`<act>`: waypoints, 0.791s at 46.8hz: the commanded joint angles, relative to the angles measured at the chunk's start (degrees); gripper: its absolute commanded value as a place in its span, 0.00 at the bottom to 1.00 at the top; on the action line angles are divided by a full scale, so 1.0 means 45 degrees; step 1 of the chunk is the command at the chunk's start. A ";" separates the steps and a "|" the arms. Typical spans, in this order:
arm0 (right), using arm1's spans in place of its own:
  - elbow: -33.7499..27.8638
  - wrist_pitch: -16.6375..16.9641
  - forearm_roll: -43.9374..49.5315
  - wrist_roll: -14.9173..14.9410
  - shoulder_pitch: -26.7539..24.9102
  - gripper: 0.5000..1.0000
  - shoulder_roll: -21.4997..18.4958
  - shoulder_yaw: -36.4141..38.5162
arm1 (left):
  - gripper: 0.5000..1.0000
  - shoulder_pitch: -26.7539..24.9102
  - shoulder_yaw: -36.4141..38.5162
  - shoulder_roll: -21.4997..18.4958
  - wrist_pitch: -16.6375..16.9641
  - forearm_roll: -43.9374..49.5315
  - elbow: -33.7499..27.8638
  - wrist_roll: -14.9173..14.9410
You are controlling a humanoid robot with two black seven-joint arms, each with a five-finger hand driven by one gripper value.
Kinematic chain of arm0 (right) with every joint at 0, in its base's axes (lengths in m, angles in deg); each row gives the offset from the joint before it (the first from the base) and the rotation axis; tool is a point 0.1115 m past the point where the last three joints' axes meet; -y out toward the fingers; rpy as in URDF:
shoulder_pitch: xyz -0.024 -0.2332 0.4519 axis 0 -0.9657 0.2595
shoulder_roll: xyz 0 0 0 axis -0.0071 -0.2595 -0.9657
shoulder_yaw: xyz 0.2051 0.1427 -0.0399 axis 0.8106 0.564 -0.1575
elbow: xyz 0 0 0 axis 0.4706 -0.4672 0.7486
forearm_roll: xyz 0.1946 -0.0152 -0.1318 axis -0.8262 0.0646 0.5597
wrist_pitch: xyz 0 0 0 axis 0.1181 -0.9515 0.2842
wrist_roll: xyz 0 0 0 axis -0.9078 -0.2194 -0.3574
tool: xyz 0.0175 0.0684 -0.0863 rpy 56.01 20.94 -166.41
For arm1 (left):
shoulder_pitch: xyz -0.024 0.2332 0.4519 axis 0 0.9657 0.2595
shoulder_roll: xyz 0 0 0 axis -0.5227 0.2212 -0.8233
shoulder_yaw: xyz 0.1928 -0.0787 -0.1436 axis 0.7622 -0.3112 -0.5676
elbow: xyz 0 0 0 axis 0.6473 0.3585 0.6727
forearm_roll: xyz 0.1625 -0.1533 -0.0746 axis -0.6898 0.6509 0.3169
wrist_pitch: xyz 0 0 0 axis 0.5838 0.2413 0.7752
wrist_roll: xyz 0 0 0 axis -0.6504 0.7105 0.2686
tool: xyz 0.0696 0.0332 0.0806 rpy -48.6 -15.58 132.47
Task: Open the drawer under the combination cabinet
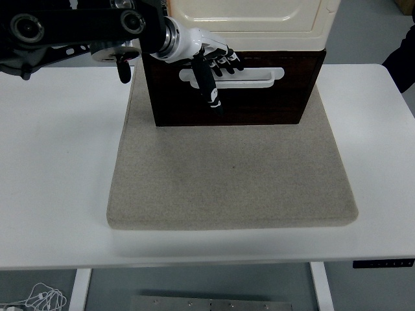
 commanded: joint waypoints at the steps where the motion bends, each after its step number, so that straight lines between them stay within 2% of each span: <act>1: 0.0000 0.0000 0.0000 0.0000 0.0000 0.85 0.0000 0.0000 | 1.00 0.0096 0.0001 0.0337 -0.0007 0.0001 0.0038 0.0001; 37: 0.0000 0.0000 0.0000 0.0000 0.0000 0.85 0.0000 0.0000 | 1.00 0.0155 0.0001 0.0435 -0.0222 -0.0018 0.0233 0.0001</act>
